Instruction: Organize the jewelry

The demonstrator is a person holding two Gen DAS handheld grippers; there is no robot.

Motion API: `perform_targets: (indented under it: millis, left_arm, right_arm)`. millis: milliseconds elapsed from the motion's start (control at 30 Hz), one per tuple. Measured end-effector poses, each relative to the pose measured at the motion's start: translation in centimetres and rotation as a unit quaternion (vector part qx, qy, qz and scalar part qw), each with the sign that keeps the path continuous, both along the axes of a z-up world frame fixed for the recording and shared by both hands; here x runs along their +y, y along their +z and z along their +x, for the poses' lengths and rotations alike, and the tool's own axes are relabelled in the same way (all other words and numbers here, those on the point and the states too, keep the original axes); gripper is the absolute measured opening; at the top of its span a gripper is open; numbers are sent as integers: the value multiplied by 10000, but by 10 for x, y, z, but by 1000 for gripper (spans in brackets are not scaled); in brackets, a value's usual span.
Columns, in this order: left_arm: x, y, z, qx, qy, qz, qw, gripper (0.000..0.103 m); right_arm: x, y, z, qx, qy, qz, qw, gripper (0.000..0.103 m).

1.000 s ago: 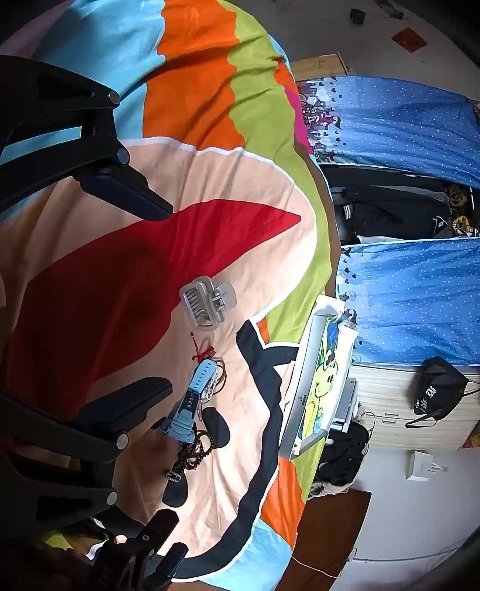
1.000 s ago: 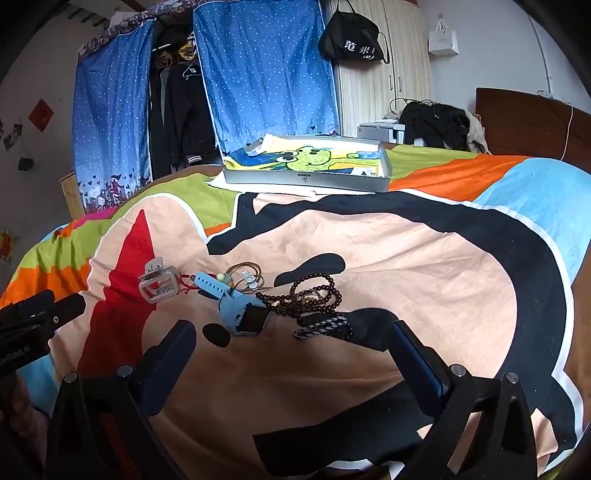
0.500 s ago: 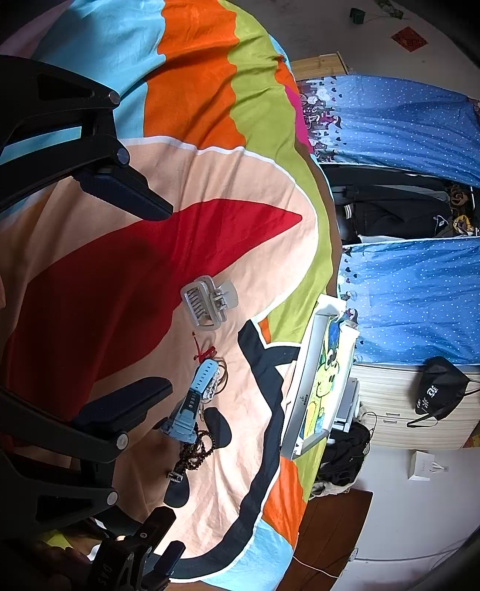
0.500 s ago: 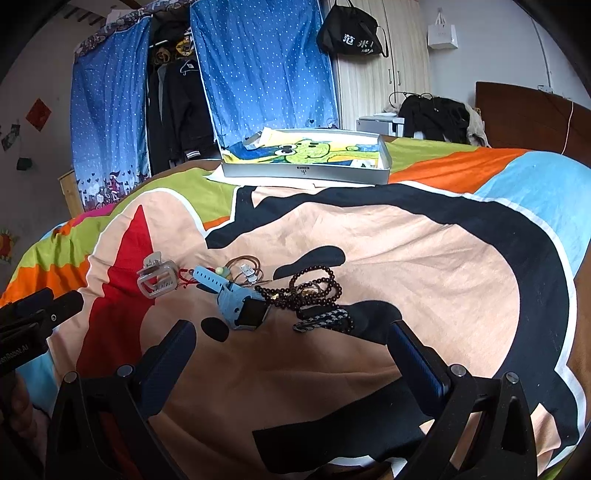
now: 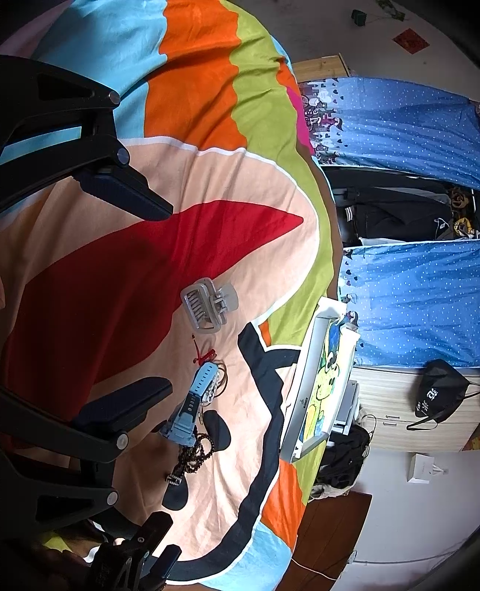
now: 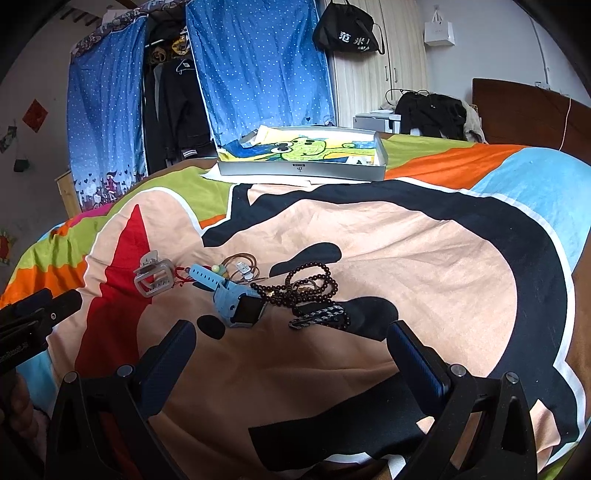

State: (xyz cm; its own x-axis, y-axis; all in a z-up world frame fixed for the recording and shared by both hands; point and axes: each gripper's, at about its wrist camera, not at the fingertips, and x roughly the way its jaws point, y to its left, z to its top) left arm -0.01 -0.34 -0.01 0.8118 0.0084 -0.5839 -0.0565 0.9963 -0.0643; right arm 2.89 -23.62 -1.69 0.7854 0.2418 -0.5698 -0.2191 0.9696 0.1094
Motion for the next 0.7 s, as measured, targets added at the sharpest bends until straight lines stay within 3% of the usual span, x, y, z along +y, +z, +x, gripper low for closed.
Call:
perform_targets:
  millis: [700]
  left_arm:
    - [1,-1,0,-40,24,63,10000,82]
  right_arm:
    - [-3,2,-3,-53,14,39,10000,103]
